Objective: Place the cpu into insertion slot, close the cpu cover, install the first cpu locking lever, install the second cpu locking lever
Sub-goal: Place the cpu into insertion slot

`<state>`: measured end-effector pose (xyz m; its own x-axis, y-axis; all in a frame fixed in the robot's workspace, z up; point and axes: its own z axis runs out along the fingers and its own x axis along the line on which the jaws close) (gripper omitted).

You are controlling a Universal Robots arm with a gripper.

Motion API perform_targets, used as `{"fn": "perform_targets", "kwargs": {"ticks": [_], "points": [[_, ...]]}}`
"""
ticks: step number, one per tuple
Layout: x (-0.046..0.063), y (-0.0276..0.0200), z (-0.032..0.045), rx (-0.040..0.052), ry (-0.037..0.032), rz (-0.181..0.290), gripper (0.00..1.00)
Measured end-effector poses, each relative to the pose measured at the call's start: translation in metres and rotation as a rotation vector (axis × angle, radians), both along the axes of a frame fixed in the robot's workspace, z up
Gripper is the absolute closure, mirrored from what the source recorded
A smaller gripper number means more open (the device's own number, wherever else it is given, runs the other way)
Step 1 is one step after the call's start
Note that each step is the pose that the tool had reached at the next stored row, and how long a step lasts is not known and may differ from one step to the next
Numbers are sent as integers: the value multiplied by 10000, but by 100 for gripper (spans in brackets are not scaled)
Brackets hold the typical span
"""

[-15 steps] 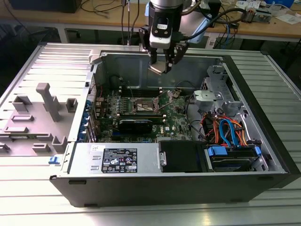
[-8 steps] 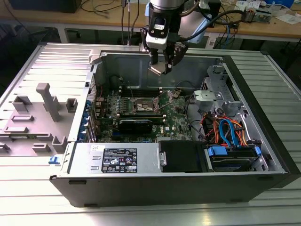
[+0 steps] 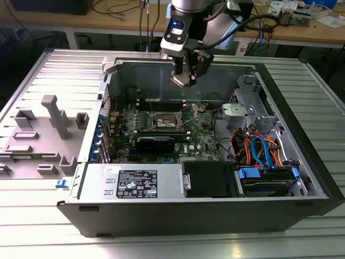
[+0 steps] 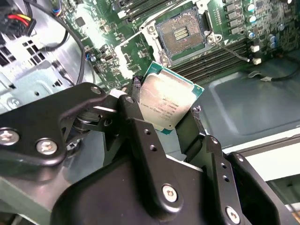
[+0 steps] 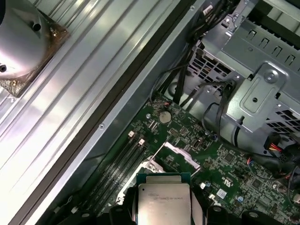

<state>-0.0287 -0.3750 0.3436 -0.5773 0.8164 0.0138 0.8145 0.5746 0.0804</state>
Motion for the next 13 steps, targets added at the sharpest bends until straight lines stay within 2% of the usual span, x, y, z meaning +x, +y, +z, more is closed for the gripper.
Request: {"fn": "perform_targets", "kwargs": {"ticks": [2, 5, 9, 13], "points": [[0, 0, -8, 0, 0, -465, 45], [0, 0, -14, -1, 0, -865, 45], [0, 0, -20, -3, 0, -1207, 45], [0, 0, -22, -3, 0, -1289, 45]]}}
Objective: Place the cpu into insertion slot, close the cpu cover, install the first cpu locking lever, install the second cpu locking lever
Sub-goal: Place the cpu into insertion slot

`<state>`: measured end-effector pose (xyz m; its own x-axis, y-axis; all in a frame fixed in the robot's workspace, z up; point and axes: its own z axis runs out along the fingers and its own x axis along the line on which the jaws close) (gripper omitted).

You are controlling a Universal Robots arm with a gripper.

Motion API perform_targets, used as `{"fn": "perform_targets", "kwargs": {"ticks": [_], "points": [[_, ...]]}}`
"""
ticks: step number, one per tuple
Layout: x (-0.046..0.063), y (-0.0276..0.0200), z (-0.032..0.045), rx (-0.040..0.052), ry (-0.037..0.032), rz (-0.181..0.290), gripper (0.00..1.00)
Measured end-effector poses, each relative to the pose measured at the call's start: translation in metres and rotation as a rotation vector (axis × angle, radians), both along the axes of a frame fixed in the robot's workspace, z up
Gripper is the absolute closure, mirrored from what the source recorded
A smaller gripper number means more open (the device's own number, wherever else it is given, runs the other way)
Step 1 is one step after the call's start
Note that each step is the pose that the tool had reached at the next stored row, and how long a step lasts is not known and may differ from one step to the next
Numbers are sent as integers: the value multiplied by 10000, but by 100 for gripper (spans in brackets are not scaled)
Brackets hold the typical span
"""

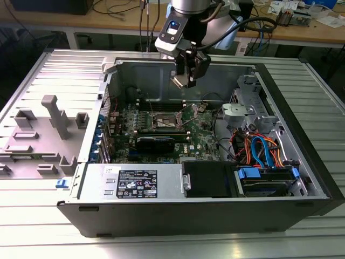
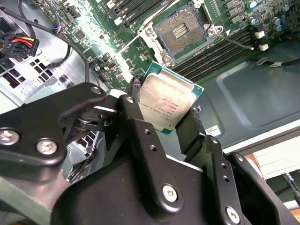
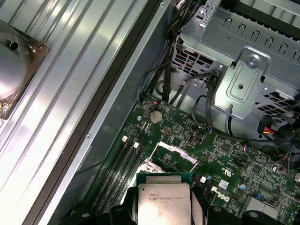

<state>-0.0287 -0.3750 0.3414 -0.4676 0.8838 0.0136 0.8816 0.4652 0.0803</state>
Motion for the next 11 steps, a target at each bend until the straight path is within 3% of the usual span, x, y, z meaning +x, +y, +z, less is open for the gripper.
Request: {"fn": "perform_targets", "kwargs": {"ticks": [11], "points": [[0, 0, 0, 1, 0, -57, 45]]}}
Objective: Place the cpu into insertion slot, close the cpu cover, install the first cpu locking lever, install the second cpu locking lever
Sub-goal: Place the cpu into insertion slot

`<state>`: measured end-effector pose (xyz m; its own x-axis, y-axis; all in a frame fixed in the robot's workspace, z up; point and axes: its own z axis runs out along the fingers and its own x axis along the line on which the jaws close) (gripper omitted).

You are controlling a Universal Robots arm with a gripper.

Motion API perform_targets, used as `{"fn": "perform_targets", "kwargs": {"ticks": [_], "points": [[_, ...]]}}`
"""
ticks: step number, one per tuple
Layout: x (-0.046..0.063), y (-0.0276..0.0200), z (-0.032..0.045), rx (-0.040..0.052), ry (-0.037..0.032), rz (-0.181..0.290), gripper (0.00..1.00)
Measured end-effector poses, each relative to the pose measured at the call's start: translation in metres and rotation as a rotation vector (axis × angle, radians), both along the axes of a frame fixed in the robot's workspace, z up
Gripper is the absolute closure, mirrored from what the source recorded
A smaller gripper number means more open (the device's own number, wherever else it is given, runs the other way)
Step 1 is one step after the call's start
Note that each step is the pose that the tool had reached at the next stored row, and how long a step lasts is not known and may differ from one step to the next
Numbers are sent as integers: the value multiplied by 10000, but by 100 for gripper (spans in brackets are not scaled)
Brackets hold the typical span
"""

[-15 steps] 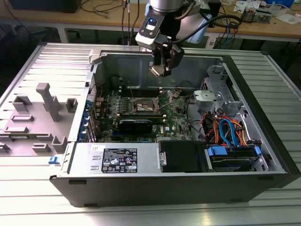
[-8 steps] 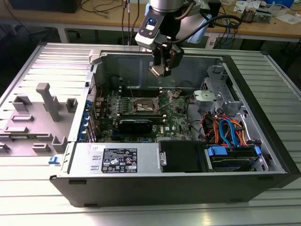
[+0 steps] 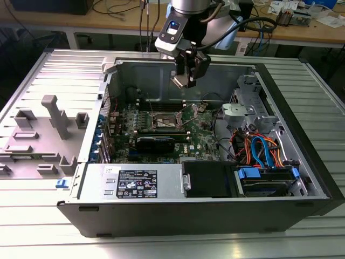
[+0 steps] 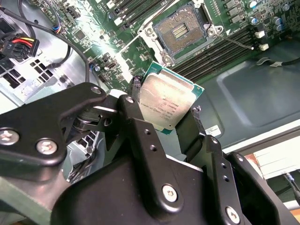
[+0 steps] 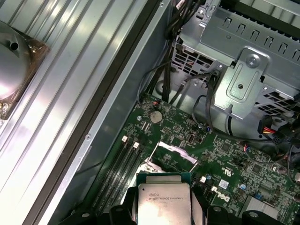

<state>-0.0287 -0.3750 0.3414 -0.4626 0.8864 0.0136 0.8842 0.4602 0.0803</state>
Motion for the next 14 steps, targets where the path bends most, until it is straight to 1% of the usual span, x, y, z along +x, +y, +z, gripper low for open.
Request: {"fn": "perform_targets", "kwargs": {"ticks": [3, 8, 14], "points": [[0, 0, -2, 0, 0, -217, 45], [0, 0, -10, 0, 0, -814, 45], [0, 0, -22, -3, 0, -1915, 45]]}}
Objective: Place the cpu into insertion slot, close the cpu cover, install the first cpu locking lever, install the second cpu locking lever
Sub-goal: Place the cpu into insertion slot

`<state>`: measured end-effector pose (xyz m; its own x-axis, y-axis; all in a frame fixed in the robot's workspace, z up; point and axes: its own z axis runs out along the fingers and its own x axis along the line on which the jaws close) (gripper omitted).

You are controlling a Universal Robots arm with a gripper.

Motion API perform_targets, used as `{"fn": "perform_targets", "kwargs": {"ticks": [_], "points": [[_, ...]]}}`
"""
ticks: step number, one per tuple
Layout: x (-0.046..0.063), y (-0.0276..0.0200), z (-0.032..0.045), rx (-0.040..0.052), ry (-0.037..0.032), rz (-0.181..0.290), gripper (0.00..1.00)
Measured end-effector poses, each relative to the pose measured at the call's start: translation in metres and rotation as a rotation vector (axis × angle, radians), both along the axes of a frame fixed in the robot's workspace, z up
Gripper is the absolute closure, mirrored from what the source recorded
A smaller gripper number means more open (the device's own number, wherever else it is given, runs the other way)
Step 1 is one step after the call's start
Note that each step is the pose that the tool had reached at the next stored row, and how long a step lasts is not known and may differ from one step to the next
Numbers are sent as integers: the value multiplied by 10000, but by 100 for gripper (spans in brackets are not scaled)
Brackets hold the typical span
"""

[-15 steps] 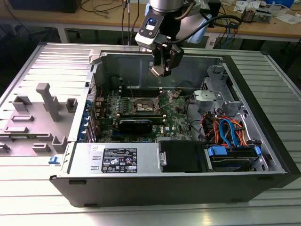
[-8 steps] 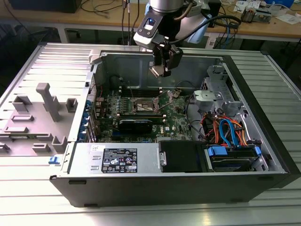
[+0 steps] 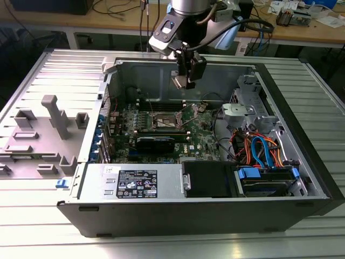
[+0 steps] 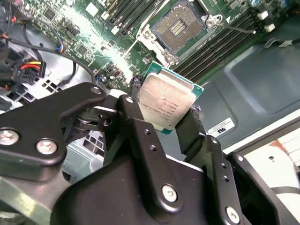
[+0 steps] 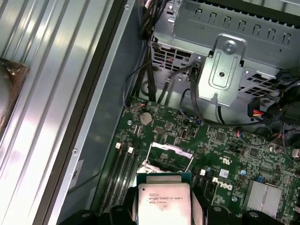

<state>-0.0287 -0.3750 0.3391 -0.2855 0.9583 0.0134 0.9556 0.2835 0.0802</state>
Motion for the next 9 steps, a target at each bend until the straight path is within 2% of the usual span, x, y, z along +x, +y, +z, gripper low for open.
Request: {"fn": "perform_targets", "kwargs": {"ticks": [2, 9], "points": [[0, 0, -1, 0, 1, -145, 45], [0, 0, -1, 0, 0, -157, 45]]}}
